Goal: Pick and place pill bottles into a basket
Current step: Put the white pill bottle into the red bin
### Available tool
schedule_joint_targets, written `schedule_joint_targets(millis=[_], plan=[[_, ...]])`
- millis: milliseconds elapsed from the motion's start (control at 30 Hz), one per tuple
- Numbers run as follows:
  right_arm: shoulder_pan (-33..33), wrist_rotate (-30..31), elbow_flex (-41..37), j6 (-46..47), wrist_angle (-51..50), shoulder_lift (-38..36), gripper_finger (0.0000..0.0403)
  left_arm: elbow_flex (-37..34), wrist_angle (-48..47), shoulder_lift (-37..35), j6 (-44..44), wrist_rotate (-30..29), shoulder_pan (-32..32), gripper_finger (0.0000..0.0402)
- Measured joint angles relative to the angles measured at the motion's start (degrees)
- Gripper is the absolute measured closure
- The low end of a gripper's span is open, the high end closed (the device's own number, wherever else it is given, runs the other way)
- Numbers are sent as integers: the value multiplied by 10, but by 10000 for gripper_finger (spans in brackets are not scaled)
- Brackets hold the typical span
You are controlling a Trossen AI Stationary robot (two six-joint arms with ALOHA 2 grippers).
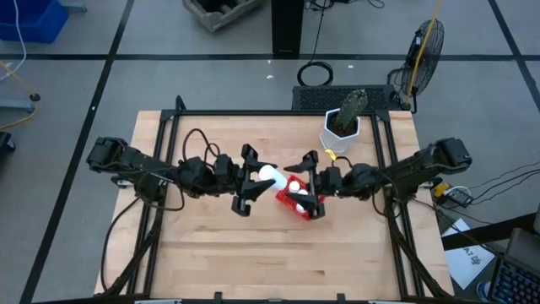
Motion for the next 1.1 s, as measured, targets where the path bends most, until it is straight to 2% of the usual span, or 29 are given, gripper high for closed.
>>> schedule_joint_targets(millis=[200,567,767,967,1100], plan=[[-11,-29,53,12,-99,3,90,0,-3,0,1,0,-1,226],[-11,-31,66,10,-87,7,95,1,-18,0,0,-5,-1,219],[-11,-31,66,16,-86,7,149,1,-20,0,5,-5,0,226],[-24,-63,66,45,-100,6,249,1,-19,0,10,-5,6,212],[-38,-91,67,55,-117,5,257,1,-21,0,10,-5,6,207]])
